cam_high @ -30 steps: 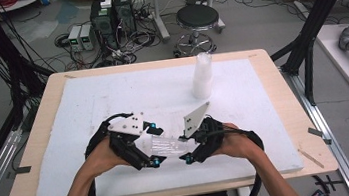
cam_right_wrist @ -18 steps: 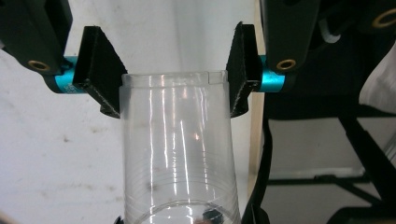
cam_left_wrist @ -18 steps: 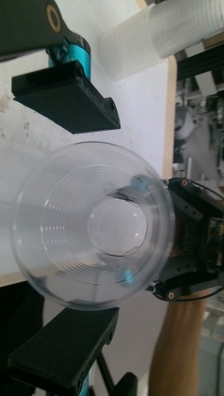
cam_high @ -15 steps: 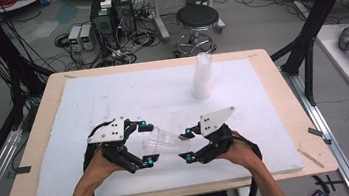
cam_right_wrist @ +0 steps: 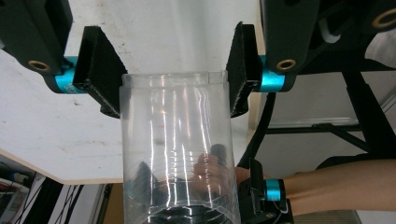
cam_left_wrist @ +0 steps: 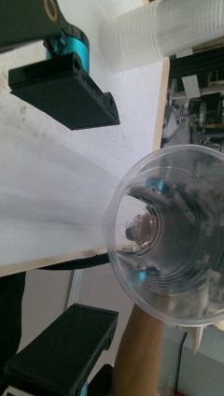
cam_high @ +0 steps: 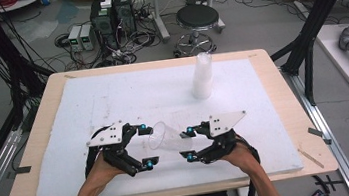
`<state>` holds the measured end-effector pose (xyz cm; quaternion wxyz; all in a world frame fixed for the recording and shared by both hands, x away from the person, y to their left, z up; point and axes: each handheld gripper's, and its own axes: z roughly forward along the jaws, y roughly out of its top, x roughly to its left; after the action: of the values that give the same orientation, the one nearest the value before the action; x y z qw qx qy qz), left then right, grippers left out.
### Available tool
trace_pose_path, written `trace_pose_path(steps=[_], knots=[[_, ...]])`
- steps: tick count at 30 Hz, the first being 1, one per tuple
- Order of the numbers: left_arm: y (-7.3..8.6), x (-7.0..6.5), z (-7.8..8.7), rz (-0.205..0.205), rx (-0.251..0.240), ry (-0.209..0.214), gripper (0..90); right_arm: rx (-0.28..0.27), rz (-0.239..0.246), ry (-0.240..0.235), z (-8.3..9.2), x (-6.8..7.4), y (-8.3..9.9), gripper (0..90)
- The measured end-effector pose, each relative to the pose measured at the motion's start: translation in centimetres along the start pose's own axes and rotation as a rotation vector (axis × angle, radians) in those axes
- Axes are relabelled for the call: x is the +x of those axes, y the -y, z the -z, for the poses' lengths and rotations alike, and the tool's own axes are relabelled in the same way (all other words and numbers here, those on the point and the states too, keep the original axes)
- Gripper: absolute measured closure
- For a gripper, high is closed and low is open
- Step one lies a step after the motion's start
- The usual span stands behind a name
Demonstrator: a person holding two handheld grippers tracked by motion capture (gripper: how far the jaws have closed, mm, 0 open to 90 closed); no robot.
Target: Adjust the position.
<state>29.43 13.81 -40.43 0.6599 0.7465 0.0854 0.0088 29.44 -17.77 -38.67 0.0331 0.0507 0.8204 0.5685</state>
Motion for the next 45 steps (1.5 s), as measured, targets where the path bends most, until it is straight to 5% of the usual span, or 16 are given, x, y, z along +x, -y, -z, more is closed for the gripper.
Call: trace_pose_path(steps=[6,17,45], knots=[[-0.2,-0.3,-0.8,-0.024,0.018,-0.027,7.1,-0.026,-0.021,-0.013,0.1,-0.2,0.3,42.7],[-1.3,-0.2,-3.0,-0.012,-0.016,0.031,8.4,-0.048,-0.021,-0.015,0.1,-0.3,0.7,42.7],[-1.7,0.1,-3.0,-0.014,-0.056,0.070,31.8,-0.040,-0.005,-0.033,-0.7,-0.3,0.8,41.5]])
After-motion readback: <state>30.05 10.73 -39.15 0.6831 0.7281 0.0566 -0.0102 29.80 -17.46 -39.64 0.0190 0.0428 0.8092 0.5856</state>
